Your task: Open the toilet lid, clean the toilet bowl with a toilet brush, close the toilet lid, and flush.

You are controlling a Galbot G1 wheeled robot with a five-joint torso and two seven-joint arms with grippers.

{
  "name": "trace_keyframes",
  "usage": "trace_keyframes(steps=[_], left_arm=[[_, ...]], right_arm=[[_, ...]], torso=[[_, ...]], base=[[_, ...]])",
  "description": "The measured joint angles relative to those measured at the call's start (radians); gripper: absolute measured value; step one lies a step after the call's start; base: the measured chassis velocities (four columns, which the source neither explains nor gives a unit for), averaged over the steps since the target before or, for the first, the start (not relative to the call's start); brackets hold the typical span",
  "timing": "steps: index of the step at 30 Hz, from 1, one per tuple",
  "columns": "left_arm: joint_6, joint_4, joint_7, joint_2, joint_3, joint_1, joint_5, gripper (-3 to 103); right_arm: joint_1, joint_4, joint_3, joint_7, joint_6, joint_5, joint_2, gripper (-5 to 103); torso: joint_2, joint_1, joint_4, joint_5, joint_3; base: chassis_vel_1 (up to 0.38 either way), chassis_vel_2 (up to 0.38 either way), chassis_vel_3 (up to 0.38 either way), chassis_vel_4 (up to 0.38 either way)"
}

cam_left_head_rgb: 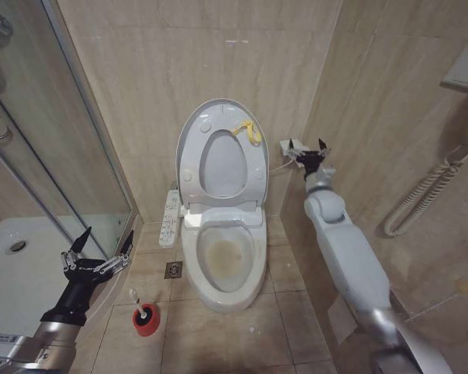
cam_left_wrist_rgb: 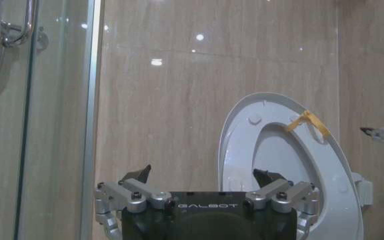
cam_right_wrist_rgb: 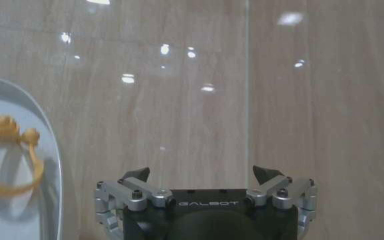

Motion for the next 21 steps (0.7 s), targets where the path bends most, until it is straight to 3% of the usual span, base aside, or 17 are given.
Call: trace_keyframes(steps=[12,21], left_arm=[[0.0,0.0,0.0,0.0,0.0,0.0,0.0,100],[0.0,0.0,0.0,0.0,0.0,0.0,0.0,100]], right_arm=[[0.105,-0.081,-0.029,0.013,0.018,-0.049,0.011,100],[0.095,-0.06,-0.023,-0.005,-0.001,-0.049,0.003,100]], torso=[[0.0,0.0,-0.0003,0.0,0.0],[0.0,0.0,-0.0003,0.0001,0.0]], base=[[0.0,0.0,0.0,0.0],[0.0,0.0,0.0,0.0]])
